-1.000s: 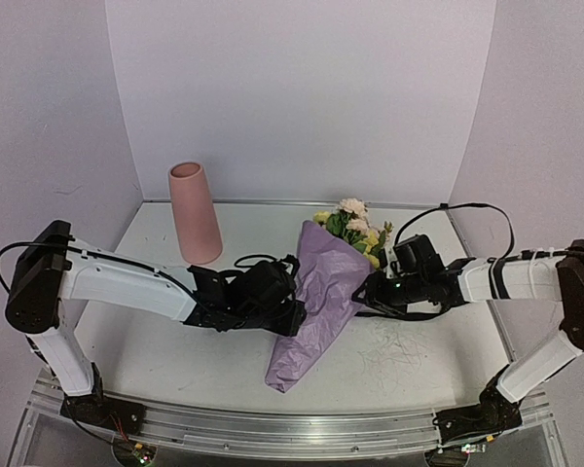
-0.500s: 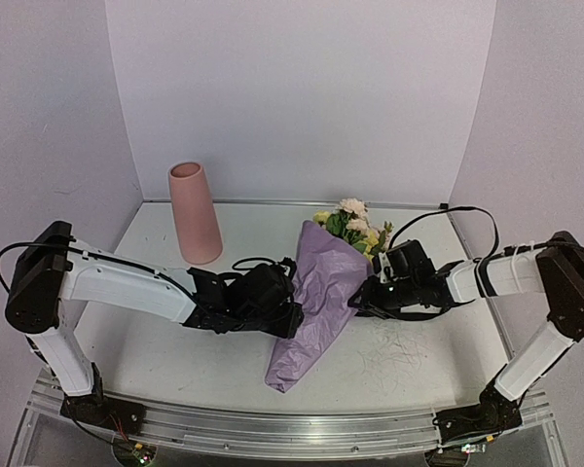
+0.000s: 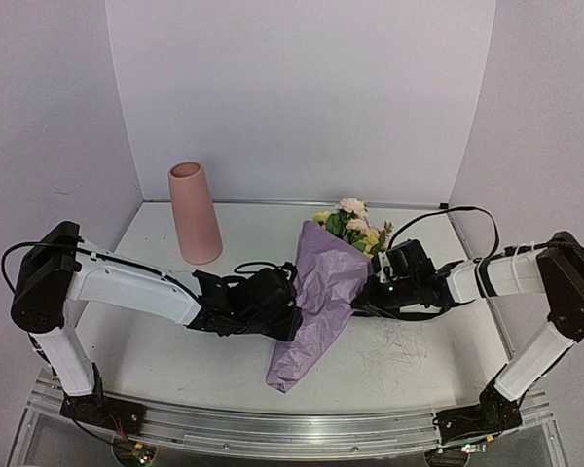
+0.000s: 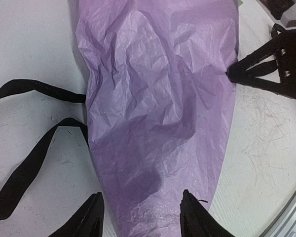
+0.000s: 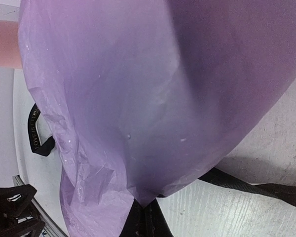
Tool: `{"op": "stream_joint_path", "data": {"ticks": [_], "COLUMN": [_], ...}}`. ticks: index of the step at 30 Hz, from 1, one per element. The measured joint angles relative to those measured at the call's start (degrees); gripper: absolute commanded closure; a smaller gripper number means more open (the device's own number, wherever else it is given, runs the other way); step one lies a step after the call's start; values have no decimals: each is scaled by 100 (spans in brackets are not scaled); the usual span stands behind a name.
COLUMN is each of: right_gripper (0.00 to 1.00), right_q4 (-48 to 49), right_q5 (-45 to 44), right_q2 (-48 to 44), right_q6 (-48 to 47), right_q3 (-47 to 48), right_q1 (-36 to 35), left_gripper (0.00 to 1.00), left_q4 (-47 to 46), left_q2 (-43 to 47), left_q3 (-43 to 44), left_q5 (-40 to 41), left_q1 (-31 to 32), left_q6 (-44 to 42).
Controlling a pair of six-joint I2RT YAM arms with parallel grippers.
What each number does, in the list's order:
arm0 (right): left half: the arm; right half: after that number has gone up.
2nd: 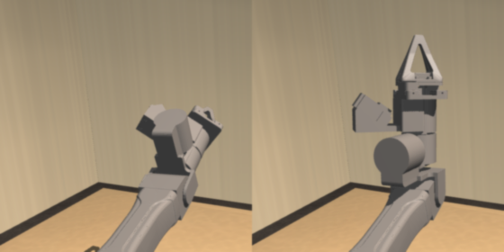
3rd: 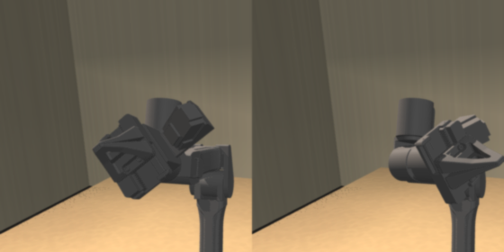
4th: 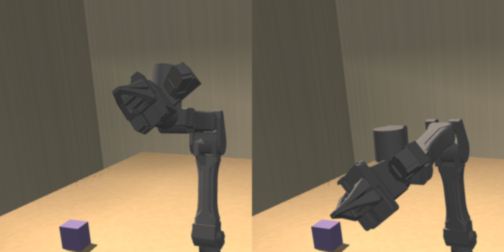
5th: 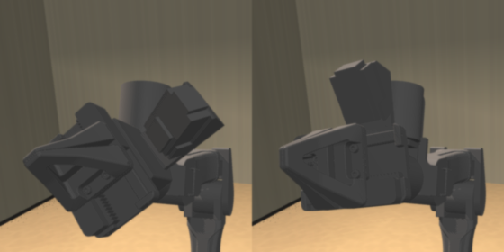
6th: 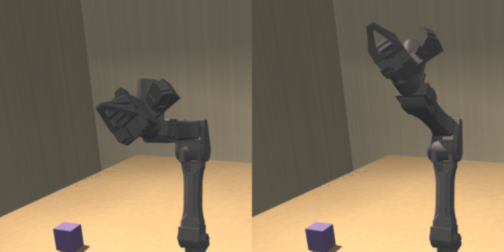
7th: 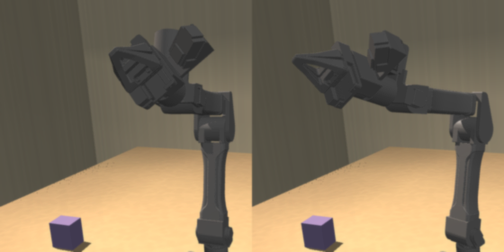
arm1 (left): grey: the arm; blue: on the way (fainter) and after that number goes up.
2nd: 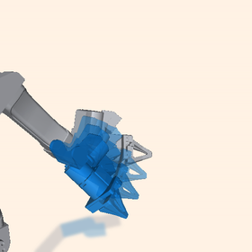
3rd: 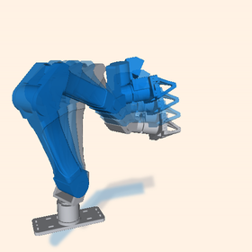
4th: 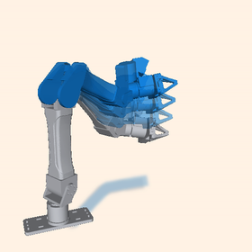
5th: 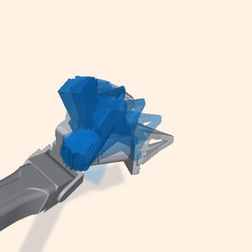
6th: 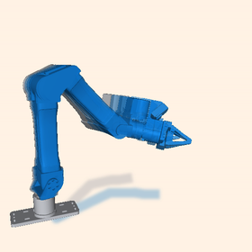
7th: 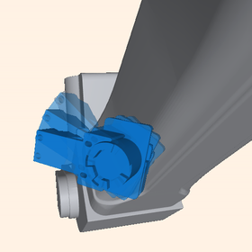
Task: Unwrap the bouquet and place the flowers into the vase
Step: Unfold the wrapping paper at the center of the board.
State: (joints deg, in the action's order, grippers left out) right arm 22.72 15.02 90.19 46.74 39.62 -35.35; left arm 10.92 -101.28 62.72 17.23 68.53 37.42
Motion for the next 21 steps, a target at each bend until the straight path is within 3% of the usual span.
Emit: {"op": "stream_joint_path", "data": {"ticks": [10,21], "right_gripper": [100,100], "right_q4": [-256,-591], "right_q5": [22,44], "right_q2": [-645,-746], "right_q6": [-15,-31], "right_q3": [3,203], "right_q1": [0,-5], "left_gripper": [47,48], "left_q4": [1,-3], "left_q2": [-404,-836], "left_q3": [98,411], "left_q5": [-116,-259], "left_q1": [0,36], "left_q6": [-101,-168]}}
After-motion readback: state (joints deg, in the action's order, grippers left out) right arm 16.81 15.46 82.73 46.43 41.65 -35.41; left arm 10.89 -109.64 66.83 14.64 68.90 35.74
